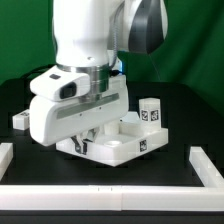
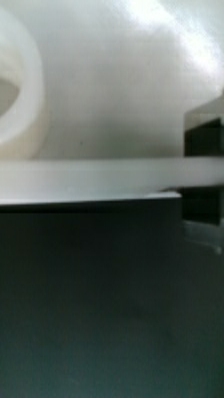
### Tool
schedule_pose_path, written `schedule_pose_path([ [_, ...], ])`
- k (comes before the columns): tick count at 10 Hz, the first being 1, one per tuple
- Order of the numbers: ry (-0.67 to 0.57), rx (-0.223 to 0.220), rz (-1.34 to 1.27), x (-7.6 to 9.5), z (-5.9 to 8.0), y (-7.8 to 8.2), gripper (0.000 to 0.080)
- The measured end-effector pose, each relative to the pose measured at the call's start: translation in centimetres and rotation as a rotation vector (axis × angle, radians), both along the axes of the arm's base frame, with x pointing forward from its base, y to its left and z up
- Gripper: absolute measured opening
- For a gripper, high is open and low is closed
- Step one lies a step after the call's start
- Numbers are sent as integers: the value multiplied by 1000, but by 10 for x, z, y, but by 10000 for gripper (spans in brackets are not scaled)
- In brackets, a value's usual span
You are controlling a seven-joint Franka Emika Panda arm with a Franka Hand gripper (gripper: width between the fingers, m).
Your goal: Assemble square table
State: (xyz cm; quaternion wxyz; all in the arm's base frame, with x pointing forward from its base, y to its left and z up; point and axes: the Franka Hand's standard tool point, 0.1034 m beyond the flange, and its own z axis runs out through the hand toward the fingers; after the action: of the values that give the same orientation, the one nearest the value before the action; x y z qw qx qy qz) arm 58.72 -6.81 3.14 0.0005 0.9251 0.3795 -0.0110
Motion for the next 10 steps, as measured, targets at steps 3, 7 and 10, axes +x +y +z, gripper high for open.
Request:
schedule_pose_path([
  [3, -4, -13, 178, 15, -7, 19, 55],
  [7, -34, -81, 489, 33, 1, 28, 55],
  [10, -111, -127, 859, 82, 3, 74, 55],
])
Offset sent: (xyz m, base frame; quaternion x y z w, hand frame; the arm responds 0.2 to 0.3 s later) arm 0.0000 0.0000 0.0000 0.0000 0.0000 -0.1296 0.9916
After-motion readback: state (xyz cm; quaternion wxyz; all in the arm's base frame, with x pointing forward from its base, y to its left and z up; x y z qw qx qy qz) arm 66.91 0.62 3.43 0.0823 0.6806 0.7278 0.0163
